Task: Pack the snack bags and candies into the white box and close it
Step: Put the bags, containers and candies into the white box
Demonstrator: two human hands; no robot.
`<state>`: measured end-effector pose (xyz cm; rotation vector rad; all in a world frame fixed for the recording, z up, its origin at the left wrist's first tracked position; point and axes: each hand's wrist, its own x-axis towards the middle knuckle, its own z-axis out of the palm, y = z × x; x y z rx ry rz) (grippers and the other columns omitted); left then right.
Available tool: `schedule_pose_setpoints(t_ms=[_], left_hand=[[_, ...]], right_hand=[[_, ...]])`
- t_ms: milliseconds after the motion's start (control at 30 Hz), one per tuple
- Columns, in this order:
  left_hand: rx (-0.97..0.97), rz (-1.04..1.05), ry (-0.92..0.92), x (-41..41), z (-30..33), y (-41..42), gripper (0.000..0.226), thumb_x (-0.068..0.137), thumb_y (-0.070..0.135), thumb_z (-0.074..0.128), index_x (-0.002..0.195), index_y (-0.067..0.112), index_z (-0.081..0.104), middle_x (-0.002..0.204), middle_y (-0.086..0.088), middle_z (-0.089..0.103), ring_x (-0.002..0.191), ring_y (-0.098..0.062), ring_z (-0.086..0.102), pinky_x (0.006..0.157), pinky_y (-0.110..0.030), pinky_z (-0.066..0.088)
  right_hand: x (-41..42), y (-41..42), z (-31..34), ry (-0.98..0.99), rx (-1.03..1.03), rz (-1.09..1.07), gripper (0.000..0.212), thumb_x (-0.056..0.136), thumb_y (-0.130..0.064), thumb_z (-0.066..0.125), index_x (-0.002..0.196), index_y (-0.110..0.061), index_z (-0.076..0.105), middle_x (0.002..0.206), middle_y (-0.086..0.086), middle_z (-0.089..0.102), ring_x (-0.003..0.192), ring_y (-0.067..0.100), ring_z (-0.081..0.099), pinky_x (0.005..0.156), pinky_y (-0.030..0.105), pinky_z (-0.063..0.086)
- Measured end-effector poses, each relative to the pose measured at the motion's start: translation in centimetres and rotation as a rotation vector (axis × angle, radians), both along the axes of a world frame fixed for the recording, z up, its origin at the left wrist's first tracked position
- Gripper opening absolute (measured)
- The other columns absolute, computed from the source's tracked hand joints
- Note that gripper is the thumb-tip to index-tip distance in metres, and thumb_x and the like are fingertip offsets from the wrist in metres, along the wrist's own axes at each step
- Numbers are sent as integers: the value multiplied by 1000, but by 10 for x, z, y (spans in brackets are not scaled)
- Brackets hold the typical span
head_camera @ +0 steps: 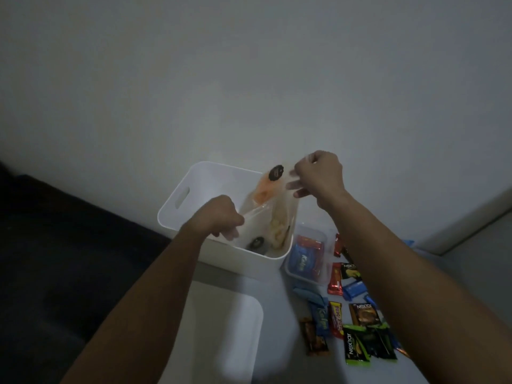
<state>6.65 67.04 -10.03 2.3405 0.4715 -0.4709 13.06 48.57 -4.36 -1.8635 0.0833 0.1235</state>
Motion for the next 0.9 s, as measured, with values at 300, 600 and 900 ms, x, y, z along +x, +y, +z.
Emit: schedule_pose_setpoints(t_ms=[300, 600, 900], left_hand=[[15, -4, 67, 1, 15, 30, 17, 88, 12, 52, 85, 0, 63, 77, -6, 76, 74, -19, 74, 70, -31, 53], [-171, 109, -40, 3, 2, 12, 16, 88, 4, 51, 90, -7, 63, 75, -14, 73, 55, -16, 71, 64, -34, 58], [-309, 92, 20, 7, -38, -18, 11, 82, 2, 50, 76, 0, 59, 82, -24, 71, 77, -39, 72, 51, -25, 47]], right_hand=[[-9, -1, 5, -63, 60, -23, 8, 90, -5, 46, 88, -8, 54, 85, 12, 71, 56, 23, 71, 46, 30, 52], [-19, -2, -18, 67, -88, 143, 6, 91, -5, 52, 91, -3, 58, 83, 14, 71, 57, 27, 72, 46, 30, 53], [-41, 13, -79, 212, -559, 277, 17, 85, -13, 60, 95, 1, 63, 89, 15, 67, 63, 24, 68, 54, 27, 57]])
